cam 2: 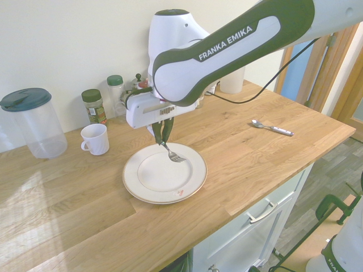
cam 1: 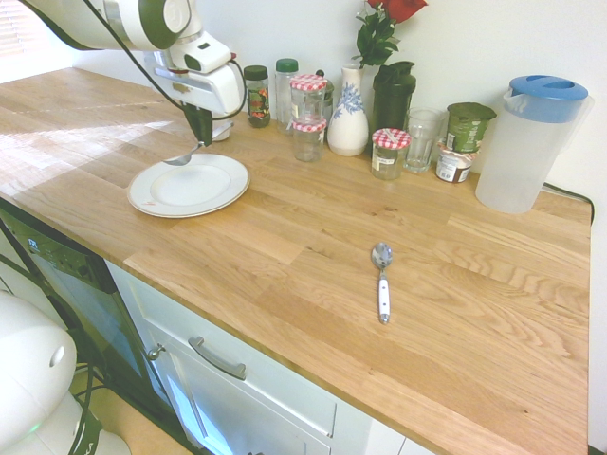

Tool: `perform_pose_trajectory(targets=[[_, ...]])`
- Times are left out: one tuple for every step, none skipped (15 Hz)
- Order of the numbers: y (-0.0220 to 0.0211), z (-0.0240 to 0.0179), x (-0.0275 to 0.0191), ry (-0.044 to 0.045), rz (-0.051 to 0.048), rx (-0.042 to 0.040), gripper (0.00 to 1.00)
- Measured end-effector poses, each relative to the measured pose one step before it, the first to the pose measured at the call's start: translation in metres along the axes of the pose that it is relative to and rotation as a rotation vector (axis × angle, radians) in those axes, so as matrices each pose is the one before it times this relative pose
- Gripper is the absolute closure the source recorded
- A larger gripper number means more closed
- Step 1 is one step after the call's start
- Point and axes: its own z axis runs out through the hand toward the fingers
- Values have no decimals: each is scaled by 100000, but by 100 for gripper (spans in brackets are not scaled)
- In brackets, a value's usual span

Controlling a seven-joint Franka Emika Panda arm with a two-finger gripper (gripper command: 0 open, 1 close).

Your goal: Put the fork into the plate

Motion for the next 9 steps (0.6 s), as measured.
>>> perform_pose_trajectory(targets=[[-139,247,-1067,-904,-1785,-1543,100],[23,316,-707,-645,-1178,-1272,100],[241,507,-399,-482,-548,-1087,100],[352,631,-113,-328,18,-1010,100],[308,736,15,-157,313,-547,100],[285,890,121,-121,525,-411,100],[103,792,132,179,351,265,100],[35,833,227,209,228,114,100],[-1,645,189,-236,247,-276,100]])
